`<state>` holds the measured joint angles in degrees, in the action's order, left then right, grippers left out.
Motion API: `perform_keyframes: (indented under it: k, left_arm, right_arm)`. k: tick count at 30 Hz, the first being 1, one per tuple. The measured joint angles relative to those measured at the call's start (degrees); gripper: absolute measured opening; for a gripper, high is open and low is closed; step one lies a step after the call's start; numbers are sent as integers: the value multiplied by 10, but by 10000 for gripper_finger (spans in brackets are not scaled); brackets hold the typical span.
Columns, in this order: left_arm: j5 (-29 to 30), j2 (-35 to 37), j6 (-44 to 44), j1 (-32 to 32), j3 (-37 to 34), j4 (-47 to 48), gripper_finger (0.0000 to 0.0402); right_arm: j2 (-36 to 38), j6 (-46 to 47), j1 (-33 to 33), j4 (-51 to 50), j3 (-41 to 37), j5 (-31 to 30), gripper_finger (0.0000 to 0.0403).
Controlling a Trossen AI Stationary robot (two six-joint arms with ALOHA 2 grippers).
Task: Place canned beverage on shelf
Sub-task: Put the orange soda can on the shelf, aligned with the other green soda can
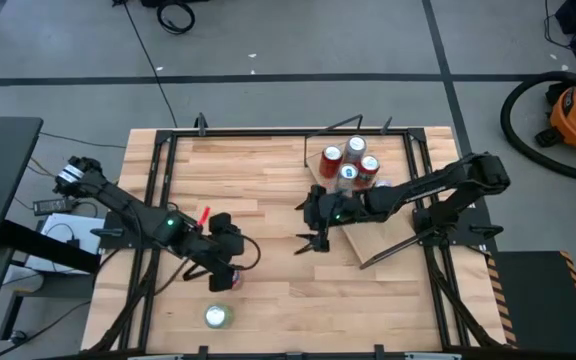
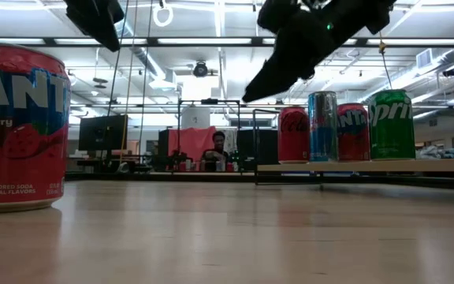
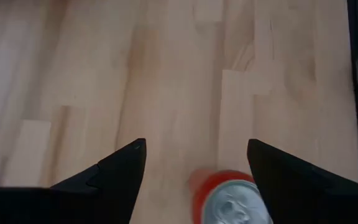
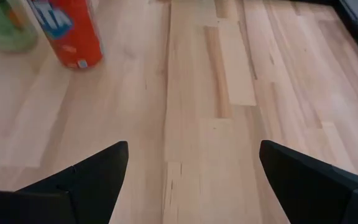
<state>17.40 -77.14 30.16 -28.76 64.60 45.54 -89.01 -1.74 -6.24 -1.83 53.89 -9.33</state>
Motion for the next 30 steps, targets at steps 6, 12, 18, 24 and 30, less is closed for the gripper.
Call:
perform_keyframes:
  k: [6,12,18,24,30]
  left_arm:
    - [-35,-20,84,-16,13,5,335]
    - [-15,-54,119,-45,12,12,352]
    - [-9,-80,155,-55,12,35,352]
    - [-10,-93,172,-57,12,52,353]
    - [-15,-101,183,-70,11,61,353]
  right_arm:
    - [-66,-33,-12,38,0,-42,375]
    - [-129,-70,-3,88,0,-61,375]
    - [-166,-98,16,163,0,-58,374]
    - [-166,-120,33,192,0,-48,374]
    - [-166,-120,38,198,1,-30,373]
